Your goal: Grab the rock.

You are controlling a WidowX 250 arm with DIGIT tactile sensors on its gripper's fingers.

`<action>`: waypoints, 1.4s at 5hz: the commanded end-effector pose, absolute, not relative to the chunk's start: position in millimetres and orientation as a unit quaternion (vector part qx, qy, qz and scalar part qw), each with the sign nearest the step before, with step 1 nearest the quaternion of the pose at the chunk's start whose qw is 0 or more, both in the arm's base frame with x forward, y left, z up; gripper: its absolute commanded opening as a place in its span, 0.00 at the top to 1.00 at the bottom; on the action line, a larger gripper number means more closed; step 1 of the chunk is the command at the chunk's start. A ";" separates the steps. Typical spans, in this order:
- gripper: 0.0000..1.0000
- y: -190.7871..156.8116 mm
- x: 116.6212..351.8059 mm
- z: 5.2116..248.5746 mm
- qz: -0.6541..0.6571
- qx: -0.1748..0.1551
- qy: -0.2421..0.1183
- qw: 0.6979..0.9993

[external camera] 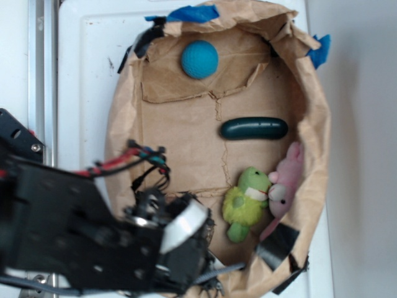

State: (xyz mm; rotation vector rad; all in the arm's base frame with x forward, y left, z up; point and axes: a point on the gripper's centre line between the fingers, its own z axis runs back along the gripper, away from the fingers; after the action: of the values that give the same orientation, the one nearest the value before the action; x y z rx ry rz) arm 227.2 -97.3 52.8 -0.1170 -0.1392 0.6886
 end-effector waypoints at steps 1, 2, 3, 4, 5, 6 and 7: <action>0.00 -102.8 231.5 49.0 0.354 -0.058 -0.083 0.930; 0.00 -103.6 232.5 39.0 0.353 -0.043 -0.085 0.931; 0.00 -97.0 237.0 29.1 0.358 -0.029 -0.080 0.930; 0.00 -83.8 244.4 30.5 0.363 -0.028 -0.074 0.928; 0.00 -74.1 248.0 30.2 0.370 -0.036 -0.071 0.926; 1.00 -68.9 251.9 28.9 0.373 -0.032 -0.070 0.925; 1.00 -65.1 254.7 27.2 0.374 -0.029 -0.069 0.924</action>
State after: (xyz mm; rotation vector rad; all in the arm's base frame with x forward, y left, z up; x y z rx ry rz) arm 249.0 -77.5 21.9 -0.0460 -0.1179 0.7310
